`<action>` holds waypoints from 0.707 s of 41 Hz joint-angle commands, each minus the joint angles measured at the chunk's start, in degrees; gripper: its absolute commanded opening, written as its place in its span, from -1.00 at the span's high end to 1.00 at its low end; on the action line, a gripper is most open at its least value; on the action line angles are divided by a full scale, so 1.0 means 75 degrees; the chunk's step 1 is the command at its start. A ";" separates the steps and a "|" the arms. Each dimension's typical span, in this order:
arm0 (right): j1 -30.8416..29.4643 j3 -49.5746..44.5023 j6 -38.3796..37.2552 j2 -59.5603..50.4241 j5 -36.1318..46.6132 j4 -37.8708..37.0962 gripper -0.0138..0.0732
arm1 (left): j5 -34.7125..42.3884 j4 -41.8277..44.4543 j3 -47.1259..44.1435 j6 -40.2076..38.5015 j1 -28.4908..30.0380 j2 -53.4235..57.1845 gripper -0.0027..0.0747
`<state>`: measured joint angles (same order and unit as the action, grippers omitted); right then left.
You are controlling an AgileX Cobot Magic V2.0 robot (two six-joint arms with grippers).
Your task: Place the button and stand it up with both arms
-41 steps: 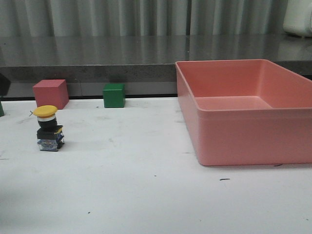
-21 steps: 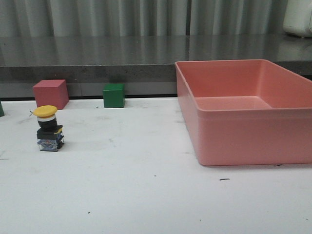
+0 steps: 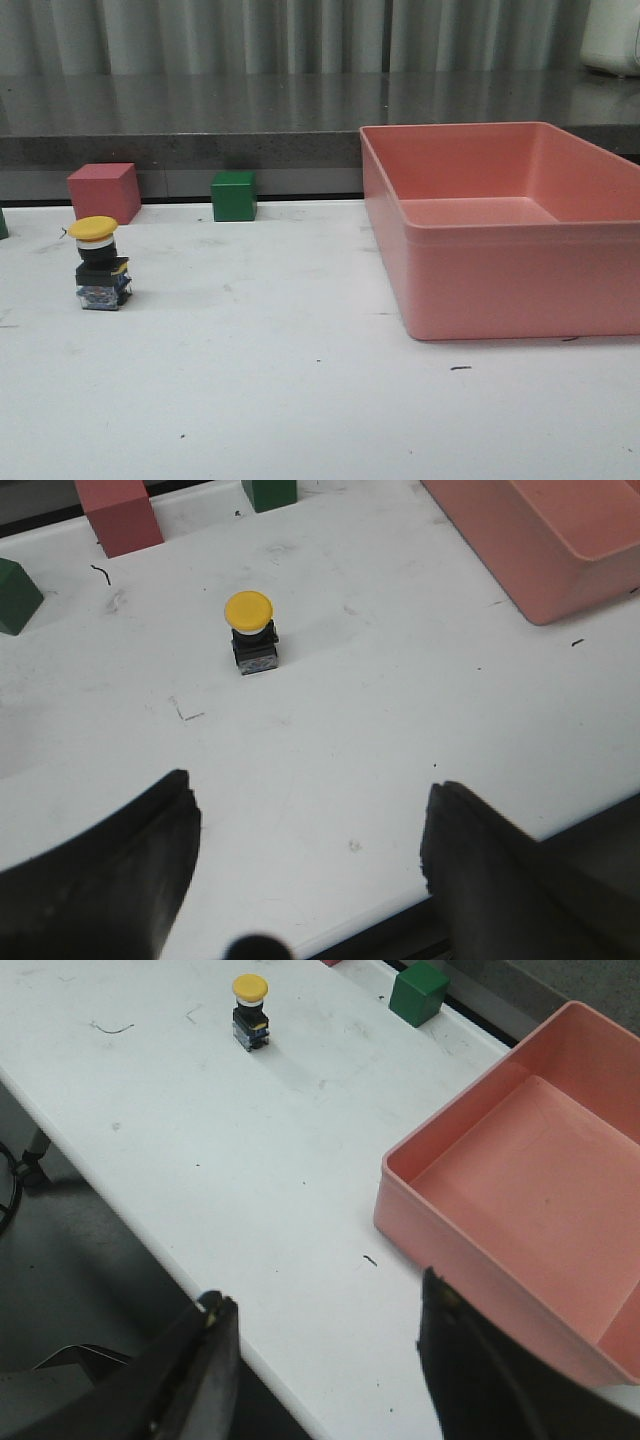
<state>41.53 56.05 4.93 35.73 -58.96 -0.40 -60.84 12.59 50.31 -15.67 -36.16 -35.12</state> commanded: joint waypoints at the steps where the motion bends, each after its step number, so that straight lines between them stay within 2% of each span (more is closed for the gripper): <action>1: -0.0038 0.0166 0.0065 0.0023 0.0521 0.0171 -0.29 | 0.0437 0.0033 0.0262 -0.0013 -0.0048 -0.0023 -0.26; 11: -0.0038 0.0166 0.0065 0.0081 0.0550 0.0585 -0.29 | 0.0502 0.0033 0.0262 -0.0013 -0.0048 -0.0023 -0.26; 14: -0.0038 0.0166 0.0065 0.0081 0.0550 0.0585 -0.26 | 0.0518 0.0033 0.0262 -0.0013 -0.0048 -0.0023 -0.19; 18: -0.0038 0.0166 0.0065 0.0081 0.0550 0.0585 -0.02 | 0.0518 0.0033 0.0262 -0.0013 -0.0048 -0.0023 0.10; 25: -0.0038 0.0166 0.0065 0.0081 0.0550 0.0585 0.63 | 0.0530 0.0033 0.0262 -0.0013 -0.0048 -0.0023 0.72; 28: -0.0038 0.0166 0.0065 0.0081 0.0550 0.0585 0.84 | 0.0530 0.0033 0.0262 -0.0013 -0.0048 -0.0023 0.94; 29: -0.0038 0.0166 0.0065 0.0081 0.0550 0.0585 0.84 | 0.0530 0.0033 0.0262 -0.0013 -0.0048 -0.0023 0.98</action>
<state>41.53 56.05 4.93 35.73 -58.96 3.50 -60.74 12.59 50.31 -15.59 -36.16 -35.12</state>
